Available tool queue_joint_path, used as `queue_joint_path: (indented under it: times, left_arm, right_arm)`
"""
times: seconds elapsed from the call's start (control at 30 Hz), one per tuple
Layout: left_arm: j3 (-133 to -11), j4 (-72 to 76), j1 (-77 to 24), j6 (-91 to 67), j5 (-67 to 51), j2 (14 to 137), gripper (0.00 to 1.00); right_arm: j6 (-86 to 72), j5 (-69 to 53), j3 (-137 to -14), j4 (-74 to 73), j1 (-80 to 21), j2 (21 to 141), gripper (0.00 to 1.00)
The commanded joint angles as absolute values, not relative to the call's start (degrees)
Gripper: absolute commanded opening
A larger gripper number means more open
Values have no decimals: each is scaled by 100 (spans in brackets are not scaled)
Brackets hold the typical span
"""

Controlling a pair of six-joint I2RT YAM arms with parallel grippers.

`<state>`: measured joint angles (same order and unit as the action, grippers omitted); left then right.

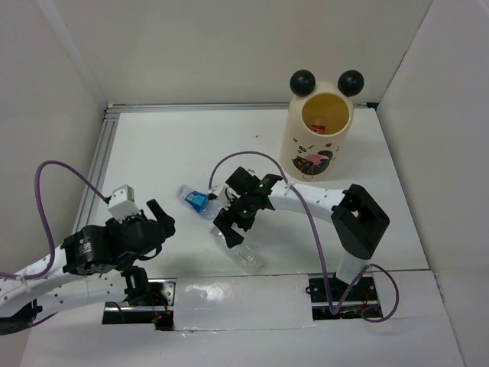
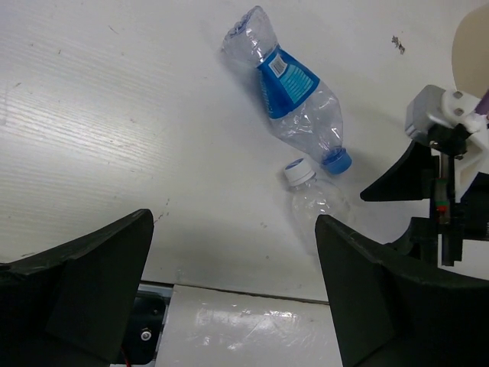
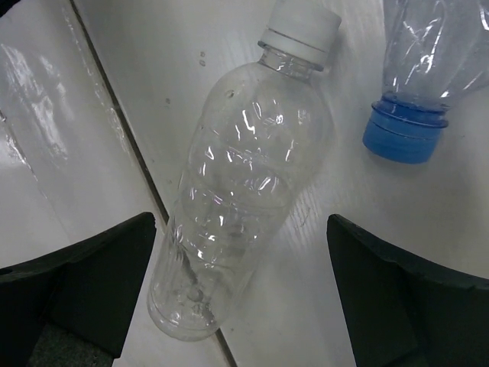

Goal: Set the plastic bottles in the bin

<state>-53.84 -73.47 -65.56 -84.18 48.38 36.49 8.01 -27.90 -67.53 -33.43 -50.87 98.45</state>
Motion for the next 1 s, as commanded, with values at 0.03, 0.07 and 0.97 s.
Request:
queue_joint_path:
  times: [0.03, 0.07, 0.97]
  left_arm:
    - [-5326, -7339, -6583, -8613, 5036, 3551, 100]
    - [-5326, -7339, -6583, -8561, 5036, 3551, 100]
    - [-5159, -6232, -6583, -7814, 4931, 3604, 100]
  right_arm:
    - [536, -2443, -7057, -3146, -5299, 10281, 100]
    - [536, -2443, -7058, -3146, -5378, 10361, 100]
    - [3023, -3313, -9367, -4668, -5152, 8939, 18]
